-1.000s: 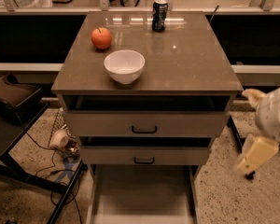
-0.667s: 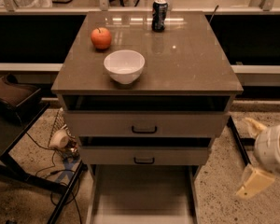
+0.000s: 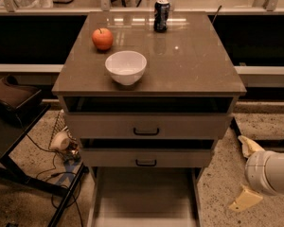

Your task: Close bottom drawer

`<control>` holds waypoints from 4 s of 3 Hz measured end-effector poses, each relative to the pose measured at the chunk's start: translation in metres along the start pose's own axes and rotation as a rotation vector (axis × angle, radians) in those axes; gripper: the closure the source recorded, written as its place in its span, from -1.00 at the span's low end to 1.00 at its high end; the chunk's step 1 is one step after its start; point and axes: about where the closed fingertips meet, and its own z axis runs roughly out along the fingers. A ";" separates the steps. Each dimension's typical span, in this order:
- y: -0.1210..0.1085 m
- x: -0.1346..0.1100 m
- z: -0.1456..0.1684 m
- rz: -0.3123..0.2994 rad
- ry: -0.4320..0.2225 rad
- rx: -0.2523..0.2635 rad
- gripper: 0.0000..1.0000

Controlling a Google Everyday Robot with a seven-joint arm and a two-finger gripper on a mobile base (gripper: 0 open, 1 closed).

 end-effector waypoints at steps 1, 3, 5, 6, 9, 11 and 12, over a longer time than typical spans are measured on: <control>-0.002 0.000 0.000 0.001 0.002 0.006 -1.00; 0.004 0.070 0.055 0.060 0.101 0.032 -1.00; 0.046 0.170 0.119 -0.086 0.096 -0.015 -0.43; 0.095 0.210 0.139 -0.090 0.100 -0.093 0.20; 0.145 0.222 0.172 -0.065 0.117 -0.176 1.00; 0.243 0.249 0.242 -0.082 0.084 -0.259 1.00; 0.277 0.246 0.264 -0.110 0.033 -0.269 1.00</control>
Offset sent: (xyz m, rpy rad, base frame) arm 0.0134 -0.0373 -0.0705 -0.0946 0.0506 -0.1395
